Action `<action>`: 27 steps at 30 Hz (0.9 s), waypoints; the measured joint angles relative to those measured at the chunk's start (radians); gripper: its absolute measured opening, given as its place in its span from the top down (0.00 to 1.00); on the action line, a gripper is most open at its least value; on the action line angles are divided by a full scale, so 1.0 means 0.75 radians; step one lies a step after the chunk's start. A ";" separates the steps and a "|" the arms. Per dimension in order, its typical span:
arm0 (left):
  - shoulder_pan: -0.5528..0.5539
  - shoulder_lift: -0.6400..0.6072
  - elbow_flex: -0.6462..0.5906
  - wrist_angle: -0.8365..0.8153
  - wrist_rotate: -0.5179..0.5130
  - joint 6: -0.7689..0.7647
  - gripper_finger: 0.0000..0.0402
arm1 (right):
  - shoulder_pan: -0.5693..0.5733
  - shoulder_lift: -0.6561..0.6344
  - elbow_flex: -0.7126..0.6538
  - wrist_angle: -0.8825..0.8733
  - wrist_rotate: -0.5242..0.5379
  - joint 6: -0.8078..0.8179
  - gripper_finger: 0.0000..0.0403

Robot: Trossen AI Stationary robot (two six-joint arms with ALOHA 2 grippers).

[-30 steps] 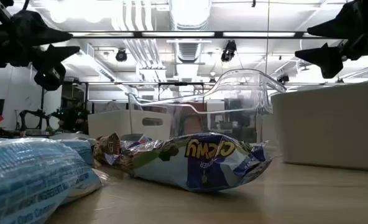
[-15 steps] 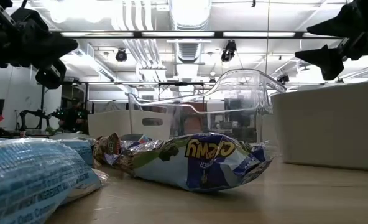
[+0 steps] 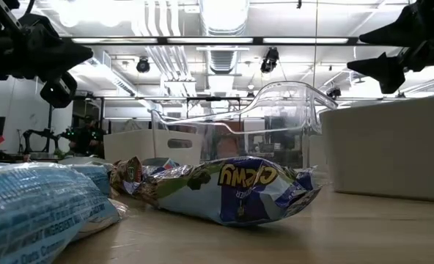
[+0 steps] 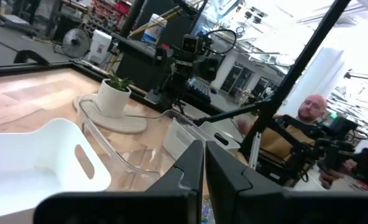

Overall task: Pick and place Granola Bars by type
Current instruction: Put the red granola bar into the white bin

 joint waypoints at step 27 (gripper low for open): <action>0.000 0.000 0.000 -0.003 -0.130 0.064 1.00 | 0.000 -0.001 0.001 -0.094 -0.159 -0.232 0.93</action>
